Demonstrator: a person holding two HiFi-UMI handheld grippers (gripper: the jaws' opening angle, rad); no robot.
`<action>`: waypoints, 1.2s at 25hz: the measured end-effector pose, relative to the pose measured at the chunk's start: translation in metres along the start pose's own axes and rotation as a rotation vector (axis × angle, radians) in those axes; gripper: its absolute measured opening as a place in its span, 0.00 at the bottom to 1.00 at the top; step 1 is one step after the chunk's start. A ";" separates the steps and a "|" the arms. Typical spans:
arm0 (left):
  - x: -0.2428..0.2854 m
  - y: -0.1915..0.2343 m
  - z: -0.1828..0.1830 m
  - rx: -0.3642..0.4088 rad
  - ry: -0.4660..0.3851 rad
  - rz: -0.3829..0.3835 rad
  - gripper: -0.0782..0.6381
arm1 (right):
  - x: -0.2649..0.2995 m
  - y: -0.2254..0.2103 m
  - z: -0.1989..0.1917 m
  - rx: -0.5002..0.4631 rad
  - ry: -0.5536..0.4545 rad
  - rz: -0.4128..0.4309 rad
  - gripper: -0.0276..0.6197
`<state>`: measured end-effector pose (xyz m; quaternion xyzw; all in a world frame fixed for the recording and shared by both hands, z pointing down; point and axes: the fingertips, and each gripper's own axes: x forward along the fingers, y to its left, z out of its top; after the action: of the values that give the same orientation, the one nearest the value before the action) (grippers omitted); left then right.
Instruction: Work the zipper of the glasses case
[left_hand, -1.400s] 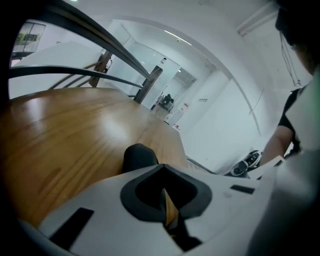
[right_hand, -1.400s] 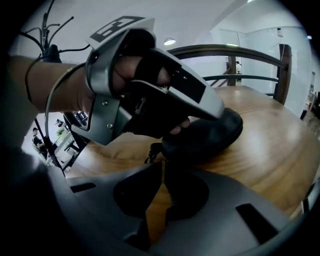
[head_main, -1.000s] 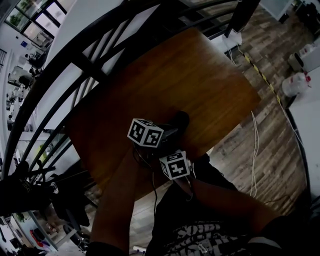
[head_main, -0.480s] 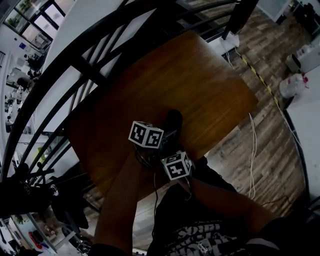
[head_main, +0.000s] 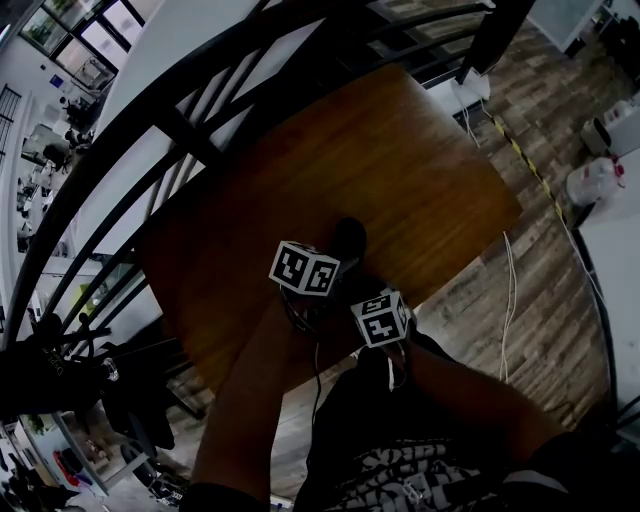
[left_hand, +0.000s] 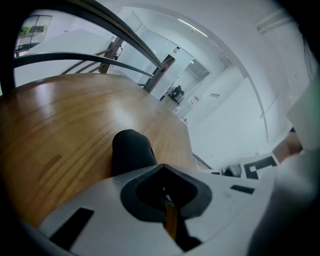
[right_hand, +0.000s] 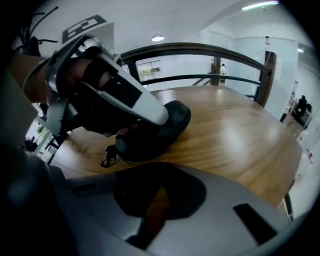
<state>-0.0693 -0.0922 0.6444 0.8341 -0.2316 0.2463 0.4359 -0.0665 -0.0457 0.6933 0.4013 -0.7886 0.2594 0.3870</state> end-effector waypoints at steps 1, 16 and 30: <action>-0.001 0.001 0.000 -0.008 -0.004 0.000 0.12 | -0.002 0.007 0.000 -0.026 0.003 0.030 0.04; -0.001 0.002 0.002 -0.042 -0.012 -0.005 0.12 | 0.011 0.053 -0.005 0.028 0.057 0.121 0.12; -0.003 0.004 0.001 -0.066 -0.041 -0.015 0.12 | 0.006 0.058 -0.007 0.085 0.062 0.166 0.11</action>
<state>-0.0739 -0.0941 0.6441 0.8258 -0.2420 0.2181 0.4603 -0.1140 -0.0117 0.6968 0.3425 -0.7951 0.3359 0.3710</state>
